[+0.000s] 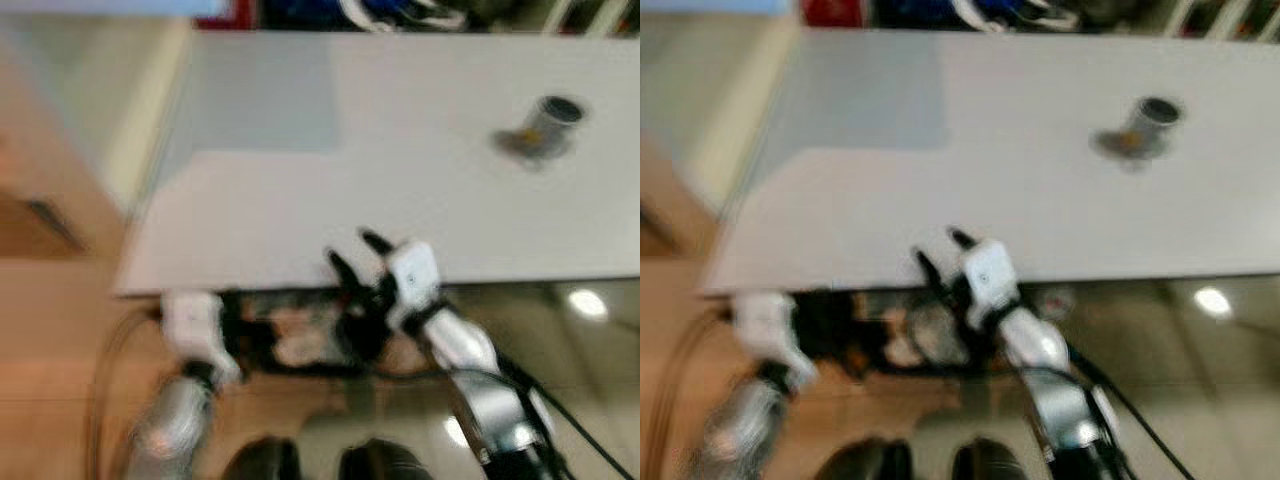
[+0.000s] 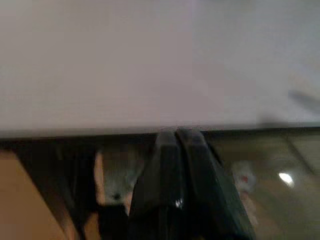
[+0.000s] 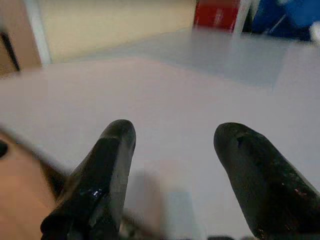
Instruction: Setting the table
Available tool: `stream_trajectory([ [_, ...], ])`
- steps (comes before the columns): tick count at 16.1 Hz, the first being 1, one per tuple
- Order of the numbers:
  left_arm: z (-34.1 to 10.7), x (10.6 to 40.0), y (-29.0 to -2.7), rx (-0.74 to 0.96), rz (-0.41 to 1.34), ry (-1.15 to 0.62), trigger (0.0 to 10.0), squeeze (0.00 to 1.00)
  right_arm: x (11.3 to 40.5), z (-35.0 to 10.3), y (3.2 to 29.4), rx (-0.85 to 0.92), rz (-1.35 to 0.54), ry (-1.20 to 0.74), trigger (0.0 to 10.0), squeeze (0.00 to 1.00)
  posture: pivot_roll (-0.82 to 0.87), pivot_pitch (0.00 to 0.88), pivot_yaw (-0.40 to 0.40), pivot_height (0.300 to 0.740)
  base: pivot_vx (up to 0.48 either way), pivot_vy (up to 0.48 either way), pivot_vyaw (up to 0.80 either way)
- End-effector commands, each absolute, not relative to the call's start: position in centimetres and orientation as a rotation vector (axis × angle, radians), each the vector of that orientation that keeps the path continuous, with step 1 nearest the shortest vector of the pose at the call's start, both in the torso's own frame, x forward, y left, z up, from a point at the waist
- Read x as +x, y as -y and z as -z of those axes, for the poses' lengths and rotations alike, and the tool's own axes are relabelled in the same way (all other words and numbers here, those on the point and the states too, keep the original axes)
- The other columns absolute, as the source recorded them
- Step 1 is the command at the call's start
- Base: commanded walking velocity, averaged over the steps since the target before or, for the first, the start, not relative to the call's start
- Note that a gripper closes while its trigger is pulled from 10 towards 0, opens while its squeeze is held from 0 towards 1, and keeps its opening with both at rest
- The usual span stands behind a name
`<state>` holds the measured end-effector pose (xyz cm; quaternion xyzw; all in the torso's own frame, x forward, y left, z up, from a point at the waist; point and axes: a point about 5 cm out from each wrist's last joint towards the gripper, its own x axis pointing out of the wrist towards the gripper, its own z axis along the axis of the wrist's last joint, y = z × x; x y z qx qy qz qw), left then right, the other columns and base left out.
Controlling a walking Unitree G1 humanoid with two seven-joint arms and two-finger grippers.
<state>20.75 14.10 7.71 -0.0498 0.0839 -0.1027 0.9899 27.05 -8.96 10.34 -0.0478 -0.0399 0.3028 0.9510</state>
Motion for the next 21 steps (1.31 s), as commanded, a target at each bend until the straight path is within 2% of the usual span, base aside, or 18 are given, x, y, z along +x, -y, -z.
stream_trajectory([
  [1,-7.4,20.7,-13.8,-0.086,0.221,-0.175,10.0,0.00,27.1,-10.7,8.5,-0.092,-0.624,0.101,10.0,0.00,-0.02,0.124,-0.013,0.740,0.000,0.472,0.00],
  [8,-6.4,20.7,-14.3,-0.097,0.178,-0.184,10.0,0.00,27.3,-9.3,7.5,-0.127,-0.703,0.031,10.0,0.00,-0.01,0.111,-0.023,0.740,0.000,0.472,0.00],
  [18,-6.4,20.8,-14.1,-0.086,0.201,-0.165,10.0,0.00,27.6,-9.3,7.5,-0.136,-0.702,0.047,10.0,0.00,-0.01,0.111,-0.023,0.740,0.000,0.472,0.00],
  [21,-7.6,21.5,-14.7,-0.078,0.181,-0.104,10.0,0.00,28.5,-9.9,7.8,-0.117,-0.650,0.055,10.0,0.00,-0.01,0.106,-0.027,0.740,0.000,0.325,0.00],
])
